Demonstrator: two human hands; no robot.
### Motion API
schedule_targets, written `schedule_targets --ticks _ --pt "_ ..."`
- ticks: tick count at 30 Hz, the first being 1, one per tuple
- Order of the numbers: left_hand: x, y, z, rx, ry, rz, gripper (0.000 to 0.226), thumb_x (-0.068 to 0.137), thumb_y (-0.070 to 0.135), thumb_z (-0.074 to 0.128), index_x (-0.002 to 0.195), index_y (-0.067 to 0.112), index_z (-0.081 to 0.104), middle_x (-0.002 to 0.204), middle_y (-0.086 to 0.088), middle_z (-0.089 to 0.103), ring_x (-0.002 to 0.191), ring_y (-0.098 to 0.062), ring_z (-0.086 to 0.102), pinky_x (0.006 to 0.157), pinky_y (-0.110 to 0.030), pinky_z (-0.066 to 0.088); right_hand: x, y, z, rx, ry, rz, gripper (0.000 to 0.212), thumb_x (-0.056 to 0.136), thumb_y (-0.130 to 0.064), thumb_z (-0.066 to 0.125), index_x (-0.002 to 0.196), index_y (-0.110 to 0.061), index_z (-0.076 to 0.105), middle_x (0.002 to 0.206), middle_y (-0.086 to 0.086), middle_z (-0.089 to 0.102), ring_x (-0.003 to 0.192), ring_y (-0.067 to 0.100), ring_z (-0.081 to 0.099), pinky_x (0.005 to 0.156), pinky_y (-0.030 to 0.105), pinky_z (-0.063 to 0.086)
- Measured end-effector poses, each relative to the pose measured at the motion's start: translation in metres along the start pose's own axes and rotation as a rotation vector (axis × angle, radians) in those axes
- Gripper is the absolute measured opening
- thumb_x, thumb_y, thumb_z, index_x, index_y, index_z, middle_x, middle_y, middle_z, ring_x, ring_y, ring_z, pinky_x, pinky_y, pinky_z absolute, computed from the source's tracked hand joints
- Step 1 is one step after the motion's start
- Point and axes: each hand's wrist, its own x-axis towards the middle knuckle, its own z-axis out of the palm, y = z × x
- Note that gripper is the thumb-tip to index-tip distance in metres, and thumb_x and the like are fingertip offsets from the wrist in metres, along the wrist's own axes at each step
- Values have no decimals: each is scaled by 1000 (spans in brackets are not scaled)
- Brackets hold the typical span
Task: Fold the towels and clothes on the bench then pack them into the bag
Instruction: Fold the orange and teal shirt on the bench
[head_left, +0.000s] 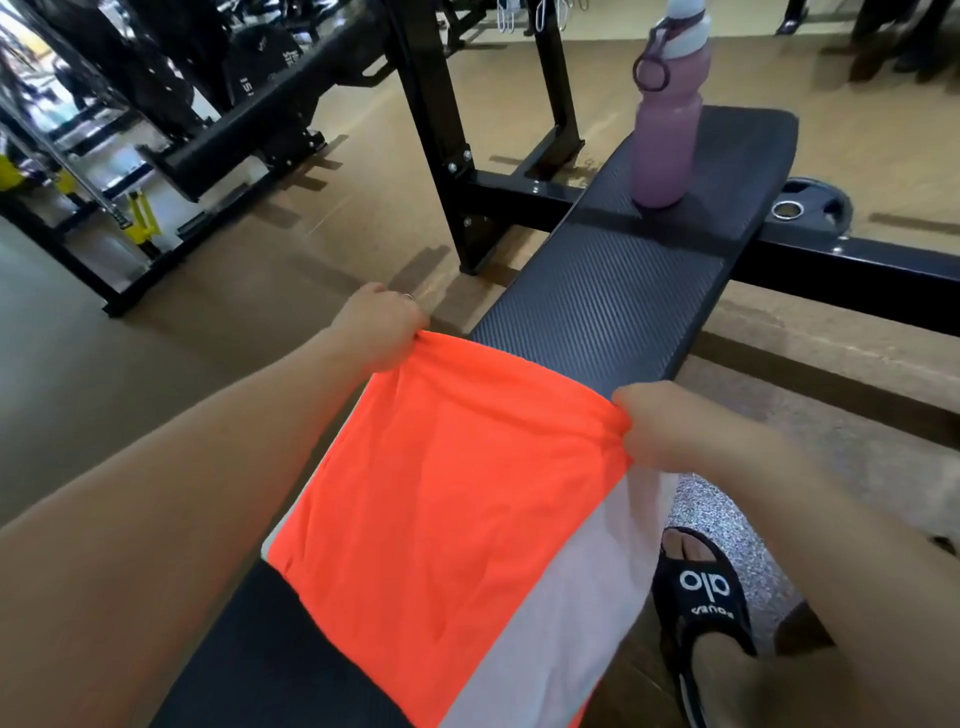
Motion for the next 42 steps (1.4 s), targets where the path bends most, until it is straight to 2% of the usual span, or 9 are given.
schedule_targets --ticks 5,11,16,21,26,29,32,37,42 --pt "26 12 20 -227 20 -185 28 87 10 49 107 16 66 110 -9 69 106 -31 65 90 -38 46 13 2 -2 -40 -22 64 22 85 -8 50 73 -20 36 114 12 62 107 33 61 77 35 48" --pt "-6 42 17 -686 92 -429 57 96 33 50 150 24 35 136 -16 53 124 -37 53 102 -50 40 14 -8 -7 -38 173 109 15 90 -14 49 95 -14 35 105 14 56 110 35 58 75 36 35" --pt "-136 82 38 -936 280 -783 58 93 28 64 143 10 43 131 -19 51 120 -38 48 101 -47 39 22 -33 -1 -31 171 32 30 91 -25 54 117 -13 45 121 15 50 117 37 49 88 42 42" --pt "-252 171 62 -1267 103 -1239 60 86 36 75 126 2 45 124 -21 48 116 -34 43 103 -46 38 25 -66 10 -112 309 -116 42 90 -25 56 130 -16 48 125 14 48 117 36 46 92 44 41" --pt "-273 195 45 -1565 186 -1356 54 89 24 75 124 14 35 109 -3 57 88 -8 58 74 -22 45 -34 -132 41 -92 32 -642 22 90 -30 55 107 -19 57 108 8 59 107 31 56 82 39 45" --pt "-262 167 56 -1799 172 -1402 45 86 34 76 112 7 50 86 -2 64 75 -13 61 66 -24 48 -96 -149 74 -297 -91 -805 24 89 -35 58 103 -16 62 106 11 65 101 35 61 70 36 37" --pt "-249 148 65 -1991 152 -1429 37 88 29 73 99 -6 65 93 -15 72 86 -26 68 81 -39 59 -138 -148 99 -470 -202 -779 24 90 -32 62 106 -14 66 109 12 65 101 35 63 71 35 32" --pt "-246 140 69 -2077 203 -1374 20 93 21 64 112 15 62 115 -7 69 103 -24 68 77 -37 59 -158 -152 116 -544 -161 -648 22 76 -20 80 96 -14 74 99 16 70 91 35 68 73 43 43" --pt "-250 130 69 -2101 254 -1308 17 92 14 58 106 23 64 112 -7 70 97 -23 66 88 -44 59 -162 -132 130 -626 -249 -658 29 93 1 53 119 -8 60 124 13 59 116 33 57 77 35 27"
